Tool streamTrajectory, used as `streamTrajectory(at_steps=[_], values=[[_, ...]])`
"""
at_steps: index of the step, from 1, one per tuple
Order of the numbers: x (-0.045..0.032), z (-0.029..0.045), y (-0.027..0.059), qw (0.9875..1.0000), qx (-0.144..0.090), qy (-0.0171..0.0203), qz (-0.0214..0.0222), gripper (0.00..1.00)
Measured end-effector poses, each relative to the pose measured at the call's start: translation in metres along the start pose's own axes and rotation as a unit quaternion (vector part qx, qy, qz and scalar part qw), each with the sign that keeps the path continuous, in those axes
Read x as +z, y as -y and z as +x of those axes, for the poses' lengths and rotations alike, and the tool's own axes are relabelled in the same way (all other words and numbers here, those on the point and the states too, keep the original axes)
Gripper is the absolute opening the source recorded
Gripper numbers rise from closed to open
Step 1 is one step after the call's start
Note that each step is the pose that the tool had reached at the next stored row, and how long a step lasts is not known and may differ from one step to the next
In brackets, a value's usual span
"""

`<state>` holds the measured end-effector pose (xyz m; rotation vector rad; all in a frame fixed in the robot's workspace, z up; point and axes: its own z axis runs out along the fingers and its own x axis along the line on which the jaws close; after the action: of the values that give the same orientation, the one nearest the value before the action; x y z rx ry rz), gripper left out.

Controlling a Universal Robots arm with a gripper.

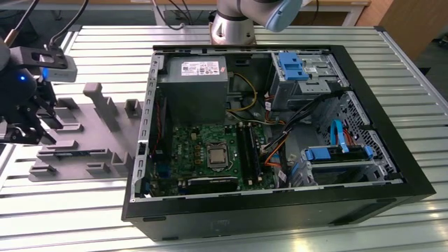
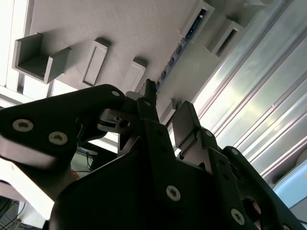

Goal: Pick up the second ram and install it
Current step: 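Pick up the second ram and move it above second insertion slot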

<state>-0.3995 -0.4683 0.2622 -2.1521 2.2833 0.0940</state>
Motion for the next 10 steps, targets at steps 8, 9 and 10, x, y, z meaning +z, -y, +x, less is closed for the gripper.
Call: streamTrajectory(at_steps=[8,9,10], values=[[0.0147,0.0007,0.0006,1.0000,-0.002,-0.0001,-0.0001,0.42],[0.0163,0.0008,0.0007,1.0000,-0.002,-0.0001,0.0000,0.42],[0.0178,0.0009,0.0008,1.0000,-0.002,-0.0001,-0.0001,0.42]])
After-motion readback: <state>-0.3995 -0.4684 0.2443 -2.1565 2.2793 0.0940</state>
